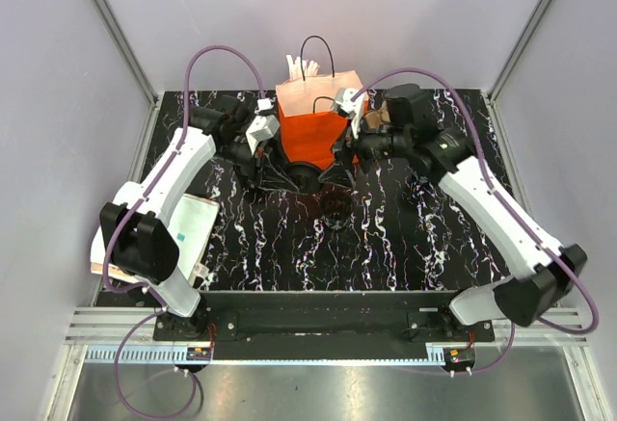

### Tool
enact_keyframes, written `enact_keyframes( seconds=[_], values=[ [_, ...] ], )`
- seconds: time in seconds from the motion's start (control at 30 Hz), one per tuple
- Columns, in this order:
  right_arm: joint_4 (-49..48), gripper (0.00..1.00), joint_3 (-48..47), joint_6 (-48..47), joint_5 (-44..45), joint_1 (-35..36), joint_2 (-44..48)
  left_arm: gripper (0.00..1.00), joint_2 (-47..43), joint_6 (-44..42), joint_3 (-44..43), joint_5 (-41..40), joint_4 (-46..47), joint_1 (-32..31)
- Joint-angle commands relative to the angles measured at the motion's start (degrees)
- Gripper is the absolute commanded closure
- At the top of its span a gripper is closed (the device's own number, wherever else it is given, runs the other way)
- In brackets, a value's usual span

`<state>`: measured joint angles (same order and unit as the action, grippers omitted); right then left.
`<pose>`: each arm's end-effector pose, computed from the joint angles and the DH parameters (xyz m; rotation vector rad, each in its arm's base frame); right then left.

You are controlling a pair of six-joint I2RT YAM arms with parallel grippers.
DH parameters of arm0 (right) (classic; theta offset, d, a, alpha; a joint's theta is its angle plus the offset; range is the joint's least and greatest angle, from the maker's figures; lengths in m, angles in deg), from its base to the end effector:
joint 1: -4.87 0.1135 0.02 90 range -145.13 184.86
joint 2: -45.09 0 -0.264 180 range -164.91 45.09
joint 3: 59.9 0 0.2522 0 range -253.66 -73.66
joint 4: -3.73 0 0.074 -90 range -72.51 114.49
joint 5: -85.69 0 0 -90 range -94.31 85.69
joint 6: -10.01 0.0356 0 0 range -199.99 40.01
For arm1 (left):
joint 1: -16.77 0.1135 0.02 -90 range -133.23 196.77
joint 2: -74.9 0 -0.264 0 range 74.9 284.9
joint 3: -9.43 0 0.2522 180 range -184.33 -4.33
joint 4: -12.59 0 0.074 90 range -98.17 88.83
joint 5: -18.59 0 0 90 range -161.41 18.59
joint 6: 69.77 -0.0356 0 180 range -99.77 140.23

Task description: Pack the takeout coffee

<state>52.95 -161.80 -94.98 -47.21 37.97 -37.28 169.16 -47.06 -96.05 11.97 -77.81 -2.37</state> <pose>0.2461 0.1894 0.4099 -1.2470 1.6607 0.9707 0.2734 -0.1323 0.3491 1.4479 1.3020 -1.5028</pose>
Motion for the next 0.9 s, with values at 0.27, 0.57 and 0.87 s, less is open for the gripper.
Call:
enact_keyframes(
  seconds=[0.27, 0.57, 0.87],
  values=[
    [7.4, 0.11, -8.5, -16.9, 28.7, 6.4, 5.3, 0.88, 6.2, 6.2, -2.7, 12.9, -12.2, 2.2],
    [6.7, 0.2, -12.2, -23.9, 48.8, 19.9, -3.8, 0.89, 5.8, 6.2, -2.7, 12.9, -12.1, 2.3],
    [3.7, 0.38, -12.1, -28.5, 59.4, 25.6, -7.3, 0.89, 6.5, 6.0, -2.3, 13.0, -12.1, 2.7]
  ],
)
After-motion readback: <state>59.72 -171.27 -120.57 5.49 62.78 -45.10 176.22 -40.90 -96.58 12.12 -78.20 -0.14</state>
